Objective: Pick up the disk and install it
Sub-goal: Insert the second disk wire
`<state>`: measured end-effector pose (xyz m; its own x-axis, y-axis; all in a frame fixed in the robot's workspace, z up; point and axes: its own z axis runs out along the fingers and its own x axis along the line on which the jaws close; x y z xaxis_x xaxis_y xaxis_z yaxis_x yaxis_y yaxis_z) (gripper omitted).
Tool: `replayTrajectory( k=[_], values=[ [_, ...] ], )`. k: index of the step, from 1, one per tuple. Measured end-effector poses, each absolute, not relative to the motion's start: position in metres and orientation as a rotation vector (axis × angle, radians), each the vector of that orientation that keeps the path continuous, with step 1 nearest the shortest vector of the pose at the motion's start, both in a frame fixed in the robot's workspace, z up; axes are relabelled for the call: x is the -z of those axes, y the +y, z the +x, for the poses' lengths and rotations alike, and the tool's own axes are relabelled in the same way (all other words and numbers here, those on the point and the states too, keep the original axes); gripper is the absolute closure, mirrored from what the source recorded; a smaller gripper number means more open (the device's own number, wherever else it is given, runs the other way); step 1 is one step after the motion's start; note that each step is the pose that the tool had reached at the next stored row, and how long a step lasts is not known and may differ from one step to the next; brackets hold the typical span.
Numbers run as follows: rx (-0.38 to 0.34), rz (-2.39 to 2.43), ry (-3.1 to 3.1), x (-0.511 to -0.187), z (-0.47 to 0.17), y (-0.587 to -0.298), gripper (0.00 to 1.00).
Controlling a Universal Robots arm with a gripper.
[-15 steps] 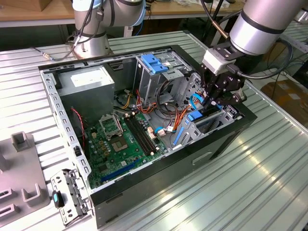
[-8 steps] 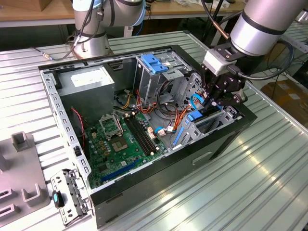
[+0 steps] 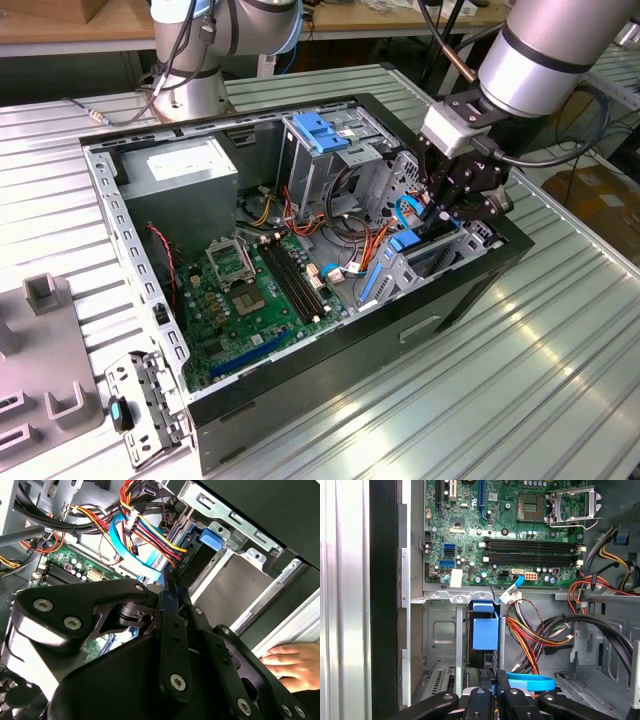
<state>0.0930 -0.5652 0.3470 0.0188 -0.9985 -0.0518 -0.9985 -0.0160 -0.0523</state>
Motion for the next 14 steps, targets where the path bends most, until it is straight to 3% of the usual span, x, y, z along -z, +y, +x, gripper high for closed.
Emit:
replayTrajectory(
  k=[14],
  values=[
    [-0.009,-2.181,2.149,-0.3459,0.0930,-0.5649,0.84]
  ],
)
